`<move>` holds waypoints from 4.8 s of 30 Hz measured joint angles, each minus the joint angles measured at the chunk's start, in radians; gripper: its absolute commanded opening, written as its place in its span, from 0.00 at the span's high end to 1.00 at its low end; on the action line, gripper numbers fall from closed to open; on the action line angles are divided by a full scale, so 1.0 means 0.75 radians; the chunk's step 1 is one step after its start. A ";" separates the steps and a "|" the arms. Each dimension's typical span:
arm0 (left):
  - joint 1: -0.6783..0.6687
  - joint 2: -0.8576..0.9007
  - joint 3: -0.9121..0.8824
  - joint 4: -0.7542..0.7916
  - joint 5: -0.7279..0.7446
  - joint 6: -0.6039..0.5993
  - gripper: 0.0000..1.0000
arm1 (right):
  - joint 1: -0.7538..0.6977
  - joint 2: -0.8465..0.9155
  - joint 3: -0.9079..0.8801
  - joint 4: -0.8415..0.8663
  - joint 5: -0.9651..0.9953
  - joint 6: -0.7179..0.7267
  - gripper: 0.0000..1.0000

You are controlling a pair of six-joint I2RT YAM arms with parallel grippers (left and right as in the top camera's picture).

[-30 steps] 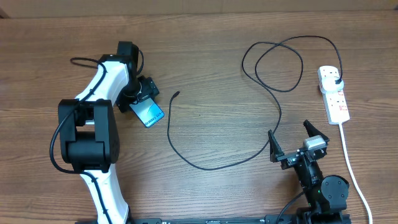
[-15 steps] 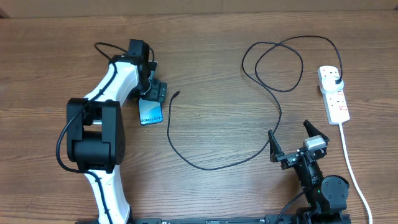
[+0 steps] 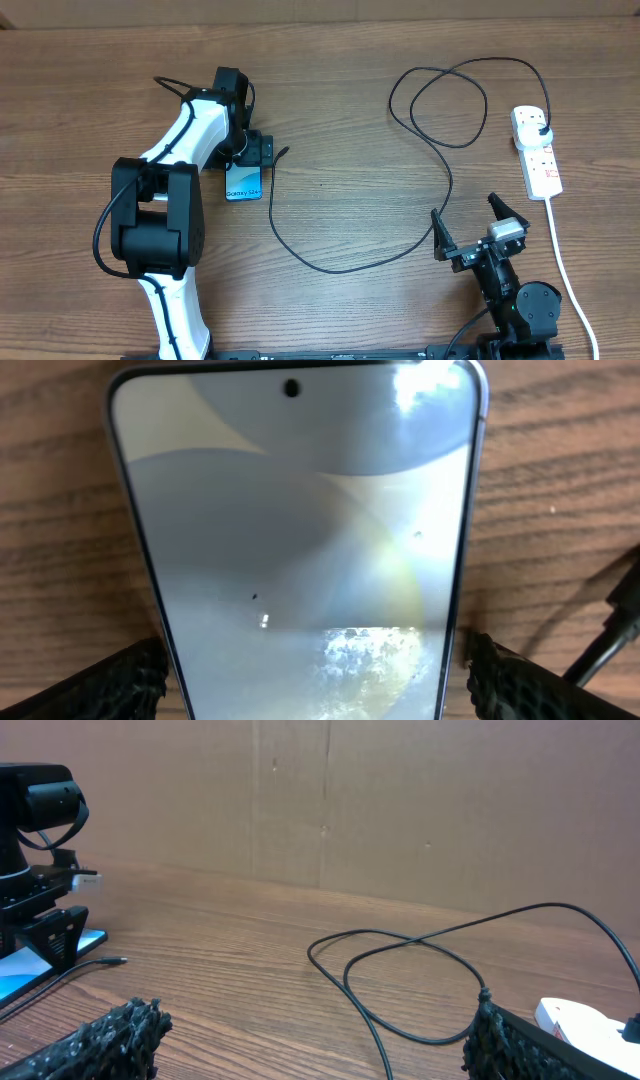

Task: Plug charger to phone and switch on socket
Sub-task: 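Lower the left gripper and close it on the smartphone's bottom edge, then lift the smartphone with the left gripper and tilt it upright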

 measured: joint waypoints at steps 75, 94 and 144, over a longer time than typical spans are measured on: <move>-0.002 0.057 0.378 -0.388 0.068 -0.064 0.35 | 0.000 0.000 0.000 0.000 0.001 0.000 0.00; -0.002 0.057 0.407 -0.405 0.422 -0.135 0.39 | 0.000 0.000 0.000 0.001 0.001 0.000 0.00; -0.002 0.057 0.408 -0.579 1.339 -0.733 0.58 | 0.000 0.000 0.000 0.000 0.000 -0.001 0.00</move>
